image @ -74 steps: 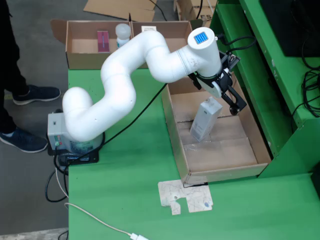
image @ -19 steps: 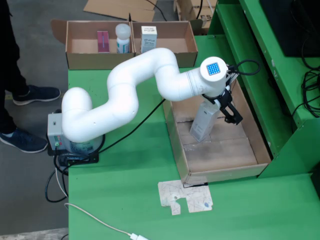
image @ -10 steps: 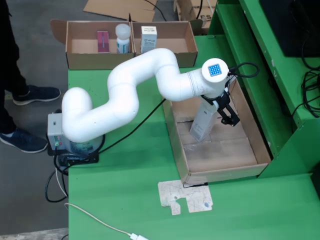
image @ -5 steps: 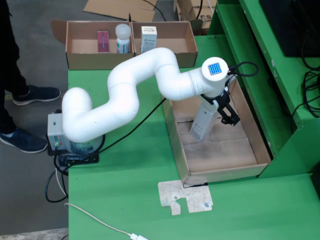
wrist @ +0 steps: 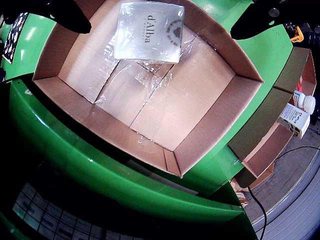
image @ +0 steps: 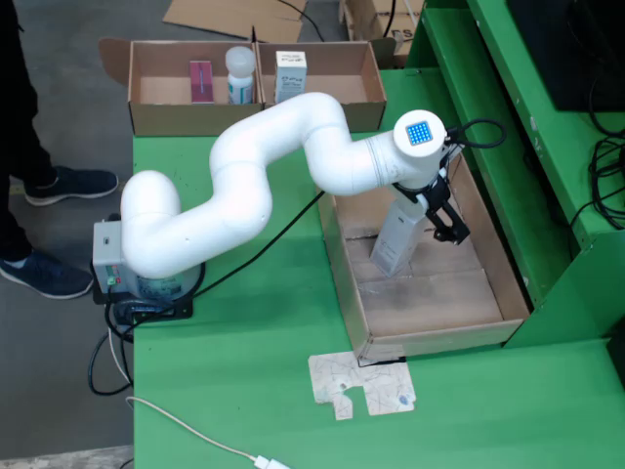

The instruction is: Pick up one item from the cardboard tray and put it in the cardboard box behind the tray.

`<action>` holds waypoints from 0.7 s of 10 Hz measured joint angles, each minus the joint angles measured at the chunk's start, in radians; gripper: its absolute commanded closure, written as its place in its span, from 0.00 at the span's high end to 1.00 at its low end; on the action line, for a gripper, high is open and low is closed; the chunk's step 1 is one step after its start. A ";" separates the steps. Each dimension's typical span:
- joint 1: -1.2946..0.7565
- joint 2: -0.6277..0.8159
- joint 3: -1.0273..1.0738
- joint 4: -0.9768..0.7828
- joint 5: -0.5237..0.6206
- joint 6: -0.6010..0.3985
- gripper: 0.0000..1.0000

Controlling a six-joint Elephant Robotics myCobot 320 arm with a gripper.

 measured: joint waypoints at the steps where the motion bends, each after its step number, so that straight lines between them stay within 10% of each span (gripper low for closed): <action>1: 0.012 0.000 0.000 0.014 -0.008 0.003 1.00; 7: 0.014 -0.028 0.000 0.074 -0.025 0.006 1.00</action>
